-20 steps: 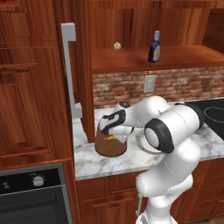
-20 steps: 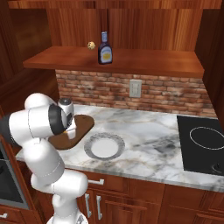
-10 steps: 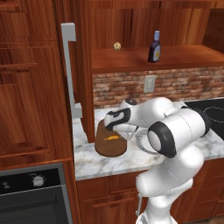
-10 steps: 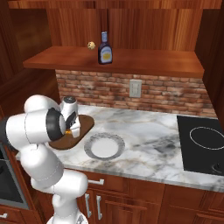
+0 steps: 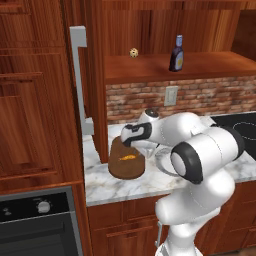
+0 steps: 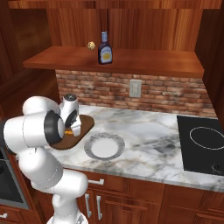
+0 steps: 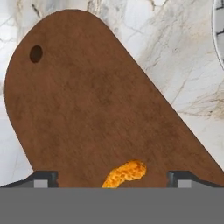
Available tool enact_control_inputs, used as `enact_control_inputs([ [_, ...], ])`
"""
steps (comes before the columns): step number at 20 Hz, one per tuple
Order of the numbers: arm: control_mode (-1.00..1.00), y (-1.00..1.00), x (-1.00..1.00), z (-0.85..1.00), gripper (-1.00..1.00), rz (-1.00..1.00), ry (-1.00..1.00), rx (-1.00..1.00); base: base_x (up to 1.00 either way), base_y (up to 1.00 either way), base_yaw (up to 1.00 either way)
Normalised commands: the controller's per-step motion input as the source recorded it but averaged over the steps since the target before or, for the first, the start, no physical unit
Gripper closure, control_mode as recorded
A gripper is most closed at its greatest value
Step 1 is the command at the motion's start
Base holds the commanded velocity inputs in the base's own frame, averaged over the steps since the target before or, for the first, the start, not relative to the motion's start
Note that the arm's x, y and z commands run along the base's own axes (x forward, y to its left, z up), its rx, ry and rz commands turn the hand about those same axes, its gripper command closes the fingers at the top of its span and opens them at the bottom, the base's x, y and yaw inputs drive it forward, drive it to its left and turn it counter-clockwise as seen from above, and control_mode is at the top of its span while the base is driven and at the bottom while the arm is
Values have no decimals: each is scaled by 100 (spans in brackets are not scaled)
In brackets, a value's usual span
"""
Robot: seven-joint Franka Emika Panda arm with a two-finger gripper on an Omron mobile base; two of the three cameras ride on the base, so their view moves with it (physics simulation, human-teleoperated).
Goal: Pick the shrimp from the plate and place it on the cutting board. Then pick the condiment bottle from the cabinet and place it next to the cutting board.
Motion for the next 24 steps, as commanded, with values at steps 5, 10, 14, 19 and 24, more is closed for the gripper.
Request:
enact_control_inputs([
  [5, -100, -6, -4, 18, -100, 0, 0, 1, 0, 0, 0],
  [10, -100, -10, -15, 24, -100, 0, 0, 4, 0, 0, 0],
  [14, -100, -12, -20, 28, -100, 0, 0, 6, 0, 0, 0],
  [19, -100, -11, -23, 29, -100, 0, 0, 8, 0, 0, 0],
  [24, -100, -10, -21, 27, -100, 0, 0, 8, 0, 0, 0],
])
